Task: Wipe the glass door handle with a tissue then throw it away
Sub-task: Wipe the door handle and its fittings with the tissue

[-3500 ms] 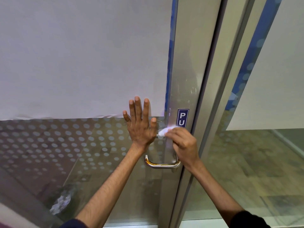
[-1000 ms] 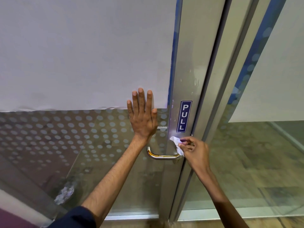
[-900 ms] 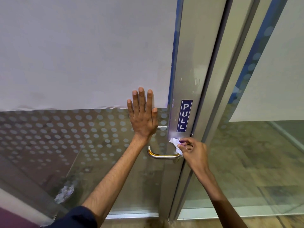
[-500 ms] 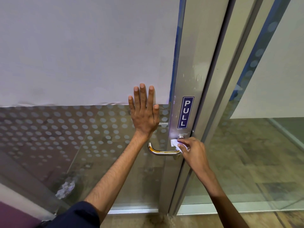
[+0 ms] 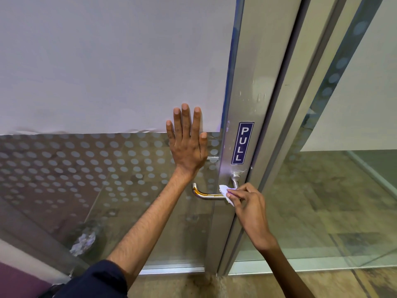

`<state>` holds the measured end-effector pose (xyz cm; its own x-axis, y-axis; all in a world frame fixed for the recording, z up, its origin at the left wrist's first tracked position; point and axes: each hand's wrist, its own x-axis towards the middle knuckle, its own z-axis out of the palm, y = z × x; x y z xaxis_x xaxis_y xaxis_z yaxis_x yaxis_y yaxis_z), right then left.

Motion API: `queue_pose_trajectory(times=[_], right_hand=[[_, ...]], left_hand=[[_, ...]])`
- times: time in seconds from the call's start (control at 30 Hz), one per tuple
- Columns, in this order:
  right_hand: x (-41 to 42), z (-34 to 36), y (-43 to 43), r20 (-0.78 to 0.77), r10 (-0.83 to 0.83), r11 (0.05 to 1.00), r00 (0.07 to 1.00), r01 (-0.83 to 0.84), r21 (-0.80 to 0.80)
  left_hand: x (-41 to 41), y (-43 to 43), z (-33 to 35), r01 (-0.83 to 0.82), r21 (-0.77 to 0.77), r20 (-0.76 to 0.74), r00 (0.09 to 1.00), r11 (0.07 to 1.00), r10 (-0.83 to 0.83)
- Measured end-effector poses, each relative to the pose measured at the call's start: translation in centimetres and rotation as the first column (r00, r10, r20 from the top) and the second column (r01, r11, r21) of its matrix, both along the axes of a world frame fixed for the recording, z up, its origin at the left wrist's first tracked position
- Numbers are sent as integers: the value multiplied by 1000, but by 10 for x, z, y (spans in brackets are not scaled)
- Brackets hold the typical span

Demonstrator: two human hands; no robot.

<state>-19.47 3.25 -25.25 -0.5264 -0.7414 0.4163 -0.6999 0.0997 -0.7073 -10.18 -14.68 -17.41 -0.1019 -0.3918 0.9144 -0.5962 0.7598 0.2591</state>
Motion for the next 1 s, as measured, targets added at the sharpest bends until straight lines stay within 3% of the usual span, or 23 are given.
queue_pose_trajectory(times=[0.3,0.47,0.7,1.0], right_hand=[[15,-3,-11,-51,75,996,996,-78,-54],[34,-2,-33,-137,121,993,983,-119,24],[50,4,-50,-179,8,997,984,5,75],[52,9,-62,-162,-9,996,987,23,88]], left_hand=[[0,-1,0,10,-3,-4,1000,1000,-10],[0,-2,0,12,-1,-4,1000,1000,-12],[0,-2,-1,10,-7,-2,1000,1000,-10],[5,-4,-3,30,-26,15,999,999,-30]])
